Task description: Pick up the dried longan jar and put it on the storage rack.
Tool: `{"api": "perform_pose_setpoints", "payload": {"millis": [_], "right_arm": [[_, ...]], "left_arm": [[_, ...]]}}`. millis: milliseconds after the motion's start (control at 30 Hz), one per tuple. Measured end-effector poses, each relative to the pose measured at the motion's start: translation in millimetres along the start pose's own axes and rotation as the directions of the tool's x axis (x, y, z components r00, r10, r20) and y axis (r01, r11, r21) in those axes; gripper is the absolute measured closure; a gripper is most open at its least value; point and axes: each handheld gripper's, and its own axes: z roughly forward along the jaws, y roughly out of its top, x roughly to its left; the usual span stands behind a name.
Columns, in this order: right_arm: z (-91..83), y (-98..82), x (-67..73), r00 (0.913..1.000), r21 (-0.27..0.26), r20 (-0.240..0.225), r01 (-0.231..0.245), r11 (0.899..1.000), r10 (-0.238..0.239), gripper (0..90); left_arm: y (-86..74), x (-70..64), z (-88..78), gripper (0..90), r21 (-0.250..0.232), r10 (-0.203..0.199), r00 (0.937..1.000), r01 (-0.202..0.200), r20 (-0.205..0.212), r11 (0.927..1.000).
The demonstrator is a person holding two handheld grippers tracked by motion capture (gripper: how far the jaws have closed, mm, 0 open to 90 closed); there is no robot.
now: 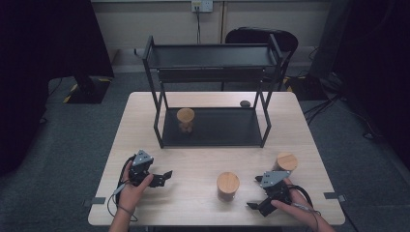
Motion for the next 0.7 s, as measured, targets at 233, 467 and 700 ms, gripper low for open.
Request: {"api": "perform_pose_setpoints", "payload": {"millis": [233,467,700], "right_arm": [[0.0,0.0,0.0,1.0000,0.000,0.000,0.000,1.000,0.000,0.0],[0.0,0.0,0.0,1.0000,0.000,0.000,0.000,1.000,0.000,0.0],[0.0,0.0,0.0,1.0000,0.000,0.000,0.000,1.000,0.000,0.0]], "left_arm": [[-4.1,0.6,-2.6,2.6,0.010,0.000,1.0000,0.000,-0.005,1.0000],[-6.9,0.5,-7.4,2.7,0.023,0.007,0.9998,-0.007,-0.017,0.9997],[-9.7,-0.2,-8.7,2.7,0.051,0.024,0.9993,-0.023,-0.029,0.9984]]}}
